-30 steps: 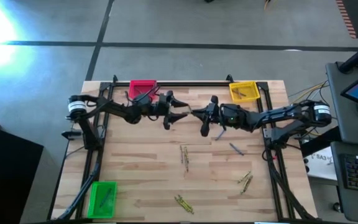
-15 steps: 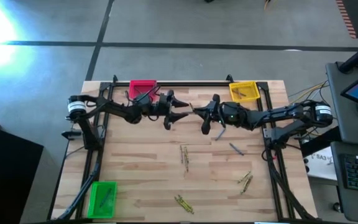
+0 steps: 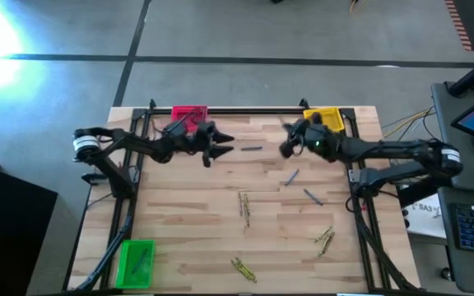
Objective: Sort crayons
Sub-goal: Put the green crayon into the yellow bin, then put the green crayon into the green bin
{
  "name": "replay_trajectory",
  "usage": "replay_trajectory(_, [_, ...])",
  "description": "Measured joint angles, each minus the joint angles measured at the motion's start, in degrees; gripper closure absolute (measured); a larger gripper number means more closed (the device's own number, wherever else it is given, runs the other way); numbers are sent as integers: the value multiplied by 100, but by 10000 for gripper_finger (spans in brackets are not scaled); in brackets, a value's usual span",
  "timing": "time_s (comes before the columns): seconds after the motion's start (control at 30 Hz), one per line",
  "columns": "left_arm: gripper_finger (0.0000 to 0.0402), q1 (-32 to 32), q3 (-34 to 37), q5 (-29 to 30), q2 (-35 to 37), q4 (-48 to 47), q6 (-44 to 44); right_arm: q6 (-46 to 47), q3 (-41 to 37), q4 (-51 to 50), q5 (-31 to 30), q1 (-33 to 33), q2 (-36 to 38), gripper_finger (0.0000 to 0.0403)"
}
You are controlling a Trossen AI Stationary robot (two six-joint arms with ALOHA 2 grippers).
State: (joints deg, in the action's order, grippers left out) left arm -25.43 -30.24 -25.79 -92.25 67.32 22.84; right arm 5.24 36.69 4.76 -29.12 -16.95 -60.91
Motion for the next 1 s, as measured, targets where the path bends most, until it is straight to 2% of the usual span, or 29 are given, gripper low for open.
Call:
replay_trajectory(0.2, [208, -136, 948, 977, 336, -26, 194, 576, 128, -1426, -7, -1270, -66, 390])
replay_trajectory(0.37, [214, -136, 1308, 1085, 319, -27, 59, 805, 54, -1597, -8, -1969, -441, 390])
replay_trajectory(0.6, [214, -136, 1329, 1287, 264, -26, -119, 994, 52, -1924, -336, -2295, -757, 386])
replay_trajectory(0.77, [214, -124, 1345, 1284, 264, -302, -80, 1286, 52, -2414, -815, -2301, -697, 335])
replay_trajectory(1.0, [214, -157, 1347, 1290, 264, -415, 215, 1291, 52, -2849, -828, -2186, -331, 242])
